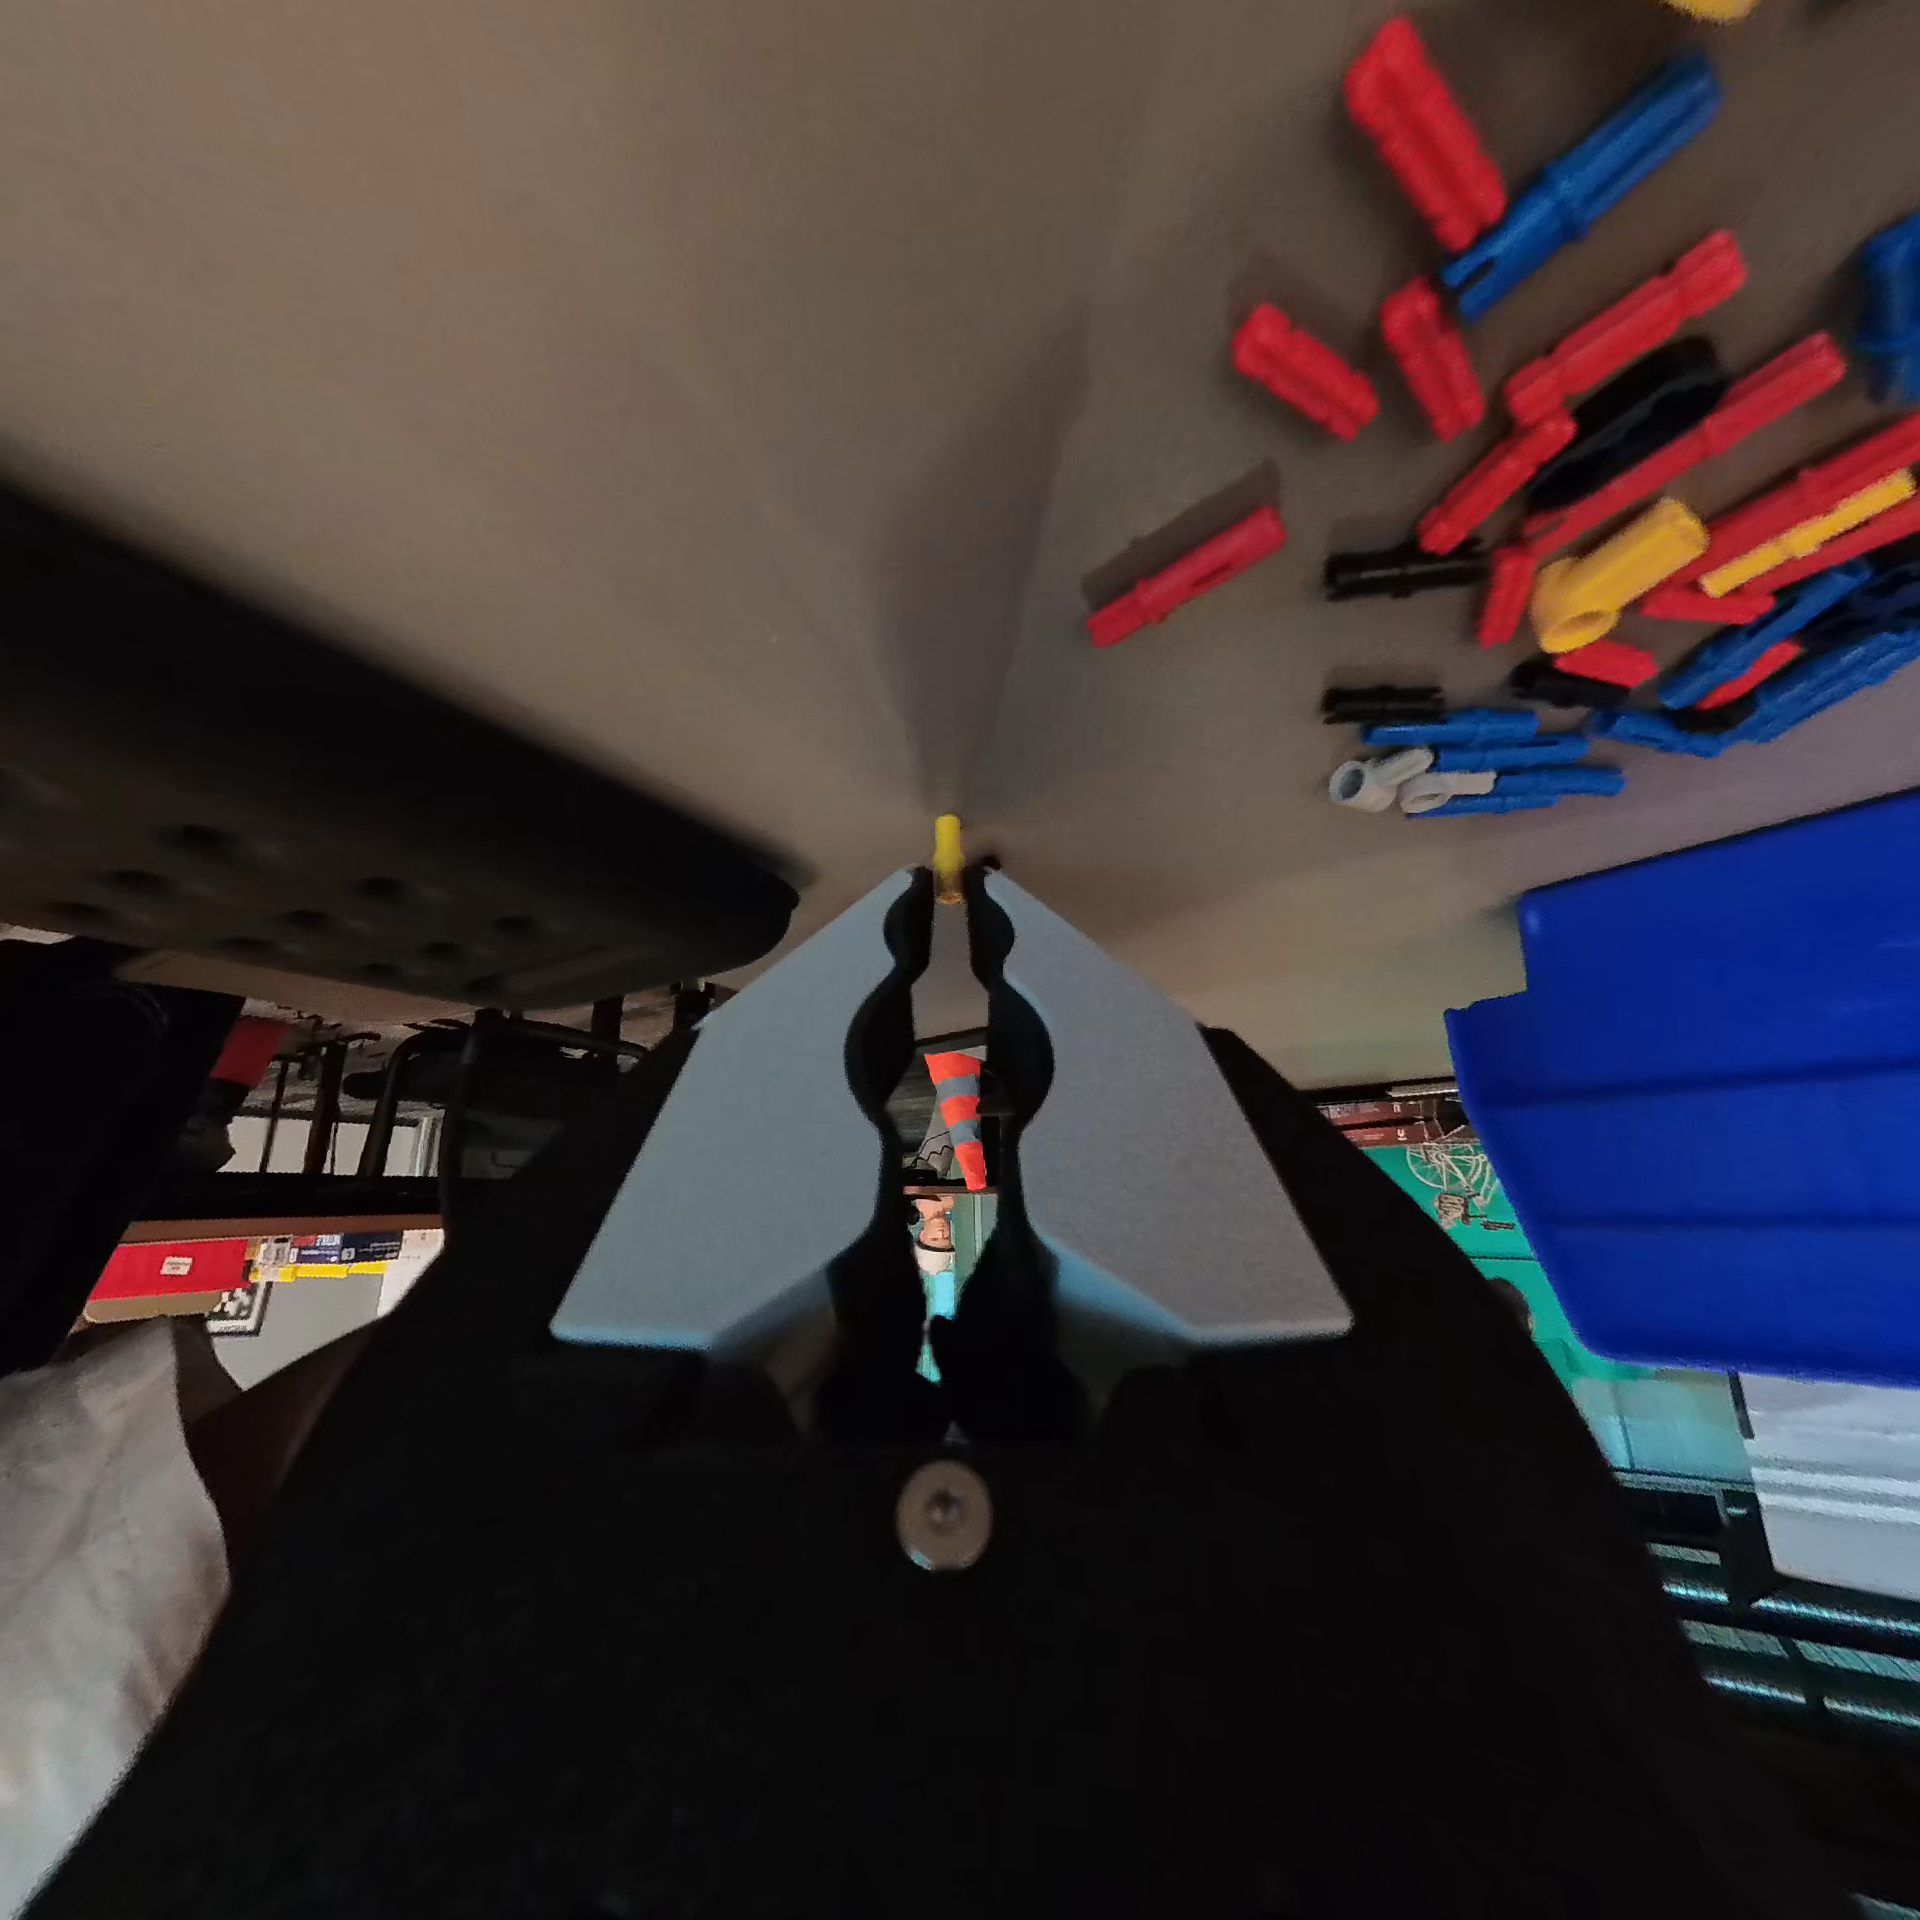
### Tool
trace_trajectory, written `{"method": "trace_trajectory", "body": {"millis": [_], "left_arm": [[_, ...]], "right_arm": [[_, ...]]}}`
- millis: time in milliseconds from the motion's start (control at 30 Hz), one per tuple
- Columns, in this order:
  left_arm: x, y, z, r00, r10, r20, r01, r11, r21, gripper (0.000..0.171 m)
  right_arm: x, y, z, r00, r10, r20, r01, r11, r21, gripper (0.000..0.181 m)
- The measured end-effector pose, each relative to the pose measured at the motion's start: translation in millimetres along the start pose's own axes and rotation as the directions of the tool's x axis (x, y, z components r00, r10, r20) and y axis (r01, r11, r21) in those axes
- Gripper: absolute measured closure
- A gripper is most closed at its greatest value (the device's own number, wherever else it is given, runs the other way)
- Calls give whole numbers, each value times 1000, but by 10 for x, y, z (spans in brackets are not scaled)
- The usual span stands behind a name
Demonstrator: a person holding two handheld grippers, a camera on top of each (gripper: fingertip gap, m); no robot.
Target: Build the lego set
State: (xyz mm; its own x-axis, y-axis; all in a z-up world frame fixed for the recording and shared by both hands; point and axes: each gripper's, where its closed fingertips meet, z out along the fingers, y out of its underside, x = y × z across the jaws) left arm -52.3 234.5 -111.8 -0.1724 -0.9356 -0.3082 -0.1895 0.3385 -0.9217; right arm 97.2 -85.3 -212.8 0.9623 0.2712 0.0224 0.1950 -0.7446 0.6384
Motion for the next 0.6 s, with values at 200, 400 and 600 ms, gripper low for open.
{"method": "trace_trajectory", "body": {"millis": [200, 400, 600], "left_arm": [[-3, -2, -4, 1000, 1, 1, -1, 1000, 1, 146], [-18, -6, -15, 1000, 1, 9, -1, 1000, 4, 146], [-33, -8, -11, 1000, -25, 6, 25, 1000, 8, 145]], "right_arm": [[-3, -20, 18, 1000, -4, 6, 3, 1000, 18, 170], [71, -64, -152, 997, -24, -70, 44, 954, 297, 163], [38, 72, -283, 997, 75, -31, -22, 615, 788, 165]]}}
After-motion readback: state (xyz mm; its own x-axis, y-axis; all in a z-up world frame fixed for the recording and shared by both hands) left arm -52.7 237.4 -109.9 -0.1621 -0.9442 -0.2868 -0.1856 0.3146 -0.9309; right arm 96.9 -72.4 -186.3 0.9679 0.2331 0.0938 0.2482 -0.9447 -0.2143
